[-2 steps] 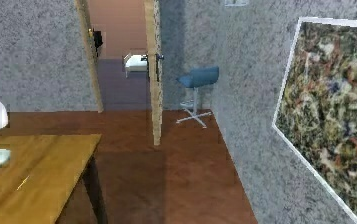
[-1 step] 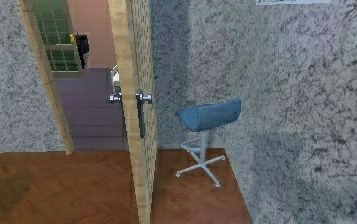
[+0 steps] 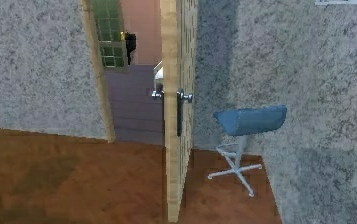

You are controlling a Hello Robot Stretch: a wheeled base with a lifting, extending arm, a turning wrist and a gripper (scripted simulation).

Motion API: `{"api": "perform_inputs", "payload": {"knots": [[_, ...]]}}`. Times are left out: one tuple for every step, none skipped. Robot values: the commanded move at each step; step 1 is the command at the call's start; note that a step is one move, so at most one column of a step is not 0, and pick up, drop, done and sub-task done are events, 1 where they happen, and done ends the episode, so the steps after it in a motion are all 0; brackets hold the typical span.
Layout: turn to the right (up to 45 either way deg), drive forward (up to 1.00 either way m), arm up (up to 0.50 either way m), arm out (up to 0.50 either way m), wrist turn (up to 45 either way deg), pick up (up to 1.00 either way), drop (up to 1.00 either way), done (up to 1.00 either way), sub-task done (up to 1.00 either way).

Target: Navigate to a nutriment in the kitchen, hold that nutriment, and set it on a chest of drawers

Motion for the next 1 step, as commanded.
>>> {"api": "perform_inputs", "payload": {"knots": [[0.0, 0.20, 0.00, 0.00, 0.0, 0.00, 0.00, 0.00, 0.00]]}}
